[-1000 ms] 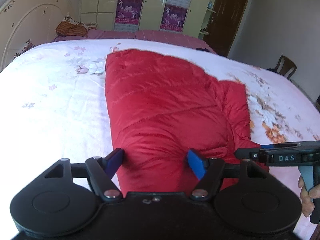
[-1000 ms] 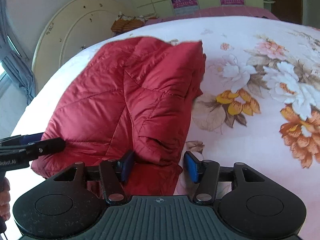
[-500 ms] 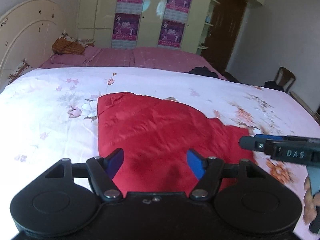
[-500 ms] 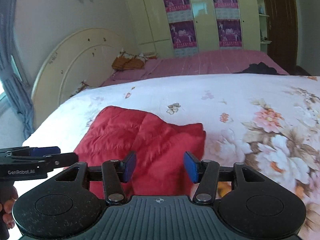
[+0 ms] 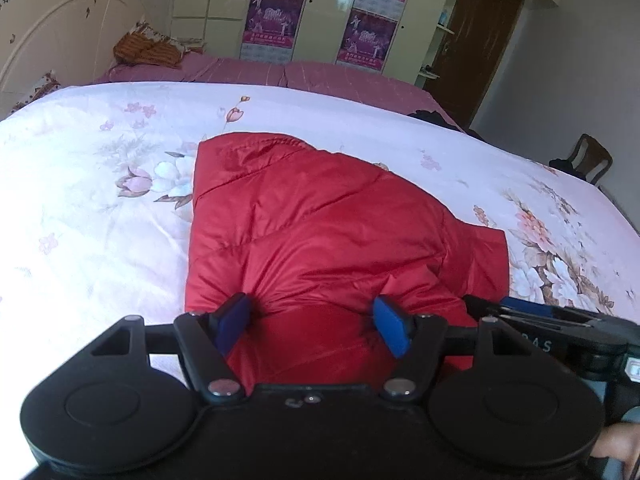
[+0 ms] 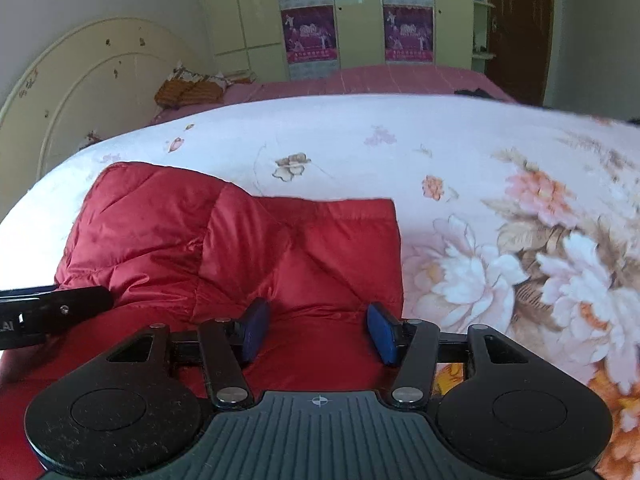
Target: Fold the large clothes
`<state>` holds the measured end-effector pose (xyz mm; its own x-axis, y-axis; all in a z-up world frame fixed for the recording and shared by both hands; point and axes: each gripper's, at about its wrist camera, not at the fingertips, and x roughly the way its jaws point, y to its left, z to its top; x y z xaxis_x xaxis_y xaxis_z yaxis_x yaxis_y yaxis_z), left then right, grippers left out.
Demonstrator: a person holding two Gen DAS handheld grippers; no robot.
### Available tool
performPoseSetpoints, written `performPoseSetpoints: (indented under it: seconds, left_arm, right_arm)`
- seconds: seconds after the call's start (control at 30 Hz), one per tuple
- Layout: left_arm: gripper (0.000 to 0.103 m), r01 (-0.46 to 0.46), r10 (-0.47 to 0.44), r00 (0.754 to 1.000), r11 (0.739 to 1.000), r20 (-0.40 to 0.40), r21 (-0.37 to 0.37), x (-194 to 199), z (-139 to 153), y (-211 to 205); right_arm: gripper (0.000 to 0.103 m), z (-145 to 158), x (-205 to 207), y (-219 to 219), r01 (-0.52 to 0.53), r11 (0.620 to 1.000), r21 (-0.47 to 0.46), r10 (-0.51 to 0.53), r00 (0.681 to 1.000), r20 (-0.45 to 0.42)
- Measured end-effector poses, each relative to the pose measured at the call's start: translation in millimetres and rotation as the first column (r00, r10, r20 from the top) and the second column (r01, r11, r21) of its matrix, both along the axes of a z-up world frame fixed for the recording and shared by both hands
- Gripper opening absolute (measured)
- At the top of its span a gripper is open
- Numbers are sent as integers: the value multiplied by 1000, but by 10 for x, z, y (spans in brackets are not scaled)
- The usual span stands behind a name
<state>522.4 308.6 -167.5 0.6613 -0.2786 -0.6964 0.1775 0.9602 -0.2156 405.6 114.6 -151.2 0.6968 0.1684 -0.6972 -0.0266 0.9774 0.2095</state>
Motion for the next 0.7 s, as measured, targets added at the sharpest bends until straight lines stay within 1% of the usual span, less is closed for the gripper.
performPoseSetpoints:
  seconds: [0.07,0.13,0.23,0.27,0.3,0.33,0.4,0.47,0.53,0.57,0.6,0.7]
  left_arm:
    - [67,0,0,1000,1000,3,11,-13,9,-13]
    - [68,-2,2,1000,1000,5,20,-21,27,-26]
    - [68,-16,15,1000,999,12,37,-61,92,-49]
    - [70,-24,24,1000,999,13,38,-79,111,-51]
    - [75,-36,35,999,999,15,38,-110,135,-51]
    - [81,-50,50,999,998,17,37,-148,159,-48]
    - [85,-78,77,997,996,20,32,-225,216,-28]
    - [90,-92,92,996,996,22,19,-342,287,-7]
    - [97,-110,110,994,994,28,22,-522,374,-2]
    - [99,-115,114,993,993,34,23,-615,416,0]
    - [102,-121,120,992,992,41,29,-712,455,-4]
    - [103,-153,151,988,986,31,61,-1037,581,-56]
  right_arm:
    - [59,-18,36,-25,-3,1000,11,4,1000,-16]
    - [59,-2,81,-49,-30,999,17,30,999,-42]
    - [59,51,182,-149,-56,996,66,62,993,-103]
    - [59,87,184,-159,-55,996,66,62,992,-113]
    - [60,135,159,-141,-52,997,53,58,992,-113]
    - [60,200,110,-117,-50,998,29,53,994,-98]
    - [60,346,-53,-73,-38,999,-8,38,999,-36]
    - [60,487,-276,-52,-67,998,-7,67,997,26]
    - [60,563,-507,-30,-99,995,-21,100,993,57]
    - [60,591,-638,-28,-115,993,-17,116,991,68]
    - [60,614,-746,-33,-129,992,-5,129,989,76]
    - [60,677,-1056,-78,-165,985,41,161,984,81]
